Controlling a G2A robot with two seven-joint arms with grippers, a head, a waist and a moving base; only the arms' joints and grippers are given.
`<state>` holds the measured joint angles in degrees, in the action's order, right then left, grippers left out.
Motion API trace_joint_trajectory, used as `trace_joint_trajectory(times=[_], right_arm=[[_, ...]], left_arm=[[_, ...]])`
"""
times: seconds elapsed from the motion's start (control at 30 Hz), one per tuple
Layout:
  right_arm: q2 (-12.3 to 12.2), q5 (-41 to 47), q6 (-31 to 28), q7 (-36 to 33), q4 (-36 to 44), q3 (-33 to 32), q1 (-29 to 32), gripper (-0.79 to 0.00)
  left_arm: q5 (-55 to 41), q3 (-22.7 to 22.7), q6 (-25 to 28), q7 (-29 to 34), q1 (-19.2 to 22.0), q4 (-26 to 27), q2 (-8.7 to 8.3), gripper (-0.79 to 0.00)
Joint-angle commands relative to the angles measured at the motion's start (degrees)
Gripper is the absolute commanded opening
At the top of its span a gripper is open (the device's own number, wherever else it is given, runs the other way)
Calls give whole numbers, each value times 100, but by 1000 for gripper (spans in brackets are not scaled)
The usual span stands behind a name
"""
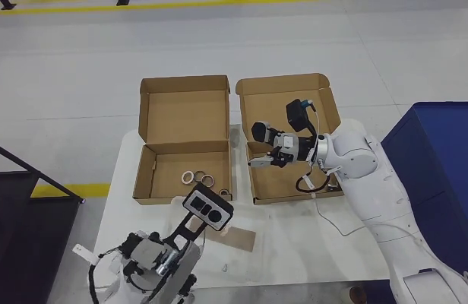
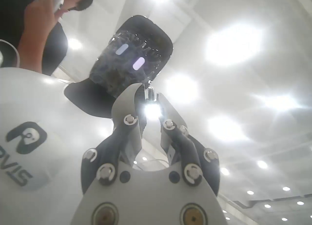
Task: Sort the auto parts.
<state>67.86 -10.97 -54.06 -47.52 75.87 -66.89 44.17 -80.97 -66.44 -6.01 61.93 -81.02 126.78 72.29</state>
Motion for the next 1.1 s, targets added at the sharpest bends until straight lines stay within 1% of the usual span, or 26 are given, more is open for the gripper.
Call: trace_joint_trajectory(times=[0.0, 0.03, 0.1, 0.2, 0.27, 0.33, 0.4, 0.47, 0.53, 0.97, 1.0, 1.03, 1.07], right_arm=[[-27, -99, 87, 139, 90, -90, 54, 0], [-51, -171, 91, 177, 96, -181, 58, 0], [-109, -316, 168, 239, 53, -408, 60, 0], [-211, -626, 471, 216, -55, -779, 77, 0], [-278, -789, 600, 177, -93, -1017, 101, 0], [-349, -859, 711, 157, -78, -1268, 188, 0], [-411, -933, 842, 177, 10, -1493, 284, 0], [-448, -974, 935, 257, 194, -1616, 424, 0], [-448, -974, 935, 257, 194, -1616, 424, 0], [-448, -974, 935, 257, 194, -1616, 424, 0], [-448, -974, 935, 257, 194, -1616, 424, 0], [-448, -974, 935, 257, 194, -1616, 424, 0], [-448, -974, 935, 257, 194, -1616, 424, 0]], left_arm=[[1536, -14, 1064, -204, -153, 170, 3, -785], [1858, 39, 1376, -326, -226, 256, 13, -785], [2762, -21, 2049, -671, -332, 415, 24, -785], [4315, -195, 2703, -1305, -403, 473, 29, -785], [5227, -281, 3006, -1725, -408, 448, 40, -785], [6090, -318, 3167, -2227, -382, 388, 60, -785], [6811, -319, 3181, -2626, -319, 327, 78, -785], [7471, -334, 3152, -2859, -219, 285, 87, -785], [8074, -370, 3191, -3068, -133, 247, 93, -785], [8074, -370, 3191, -3068, -133, 247, 93, -785], [8110, -371, 3135, -3123, -136, 237, 95, -785], [8221, -330, 2948, -3155, -103, 198, 97, -785], [8535, -312, 2755, -3205, 29, 191, 103, -785]])
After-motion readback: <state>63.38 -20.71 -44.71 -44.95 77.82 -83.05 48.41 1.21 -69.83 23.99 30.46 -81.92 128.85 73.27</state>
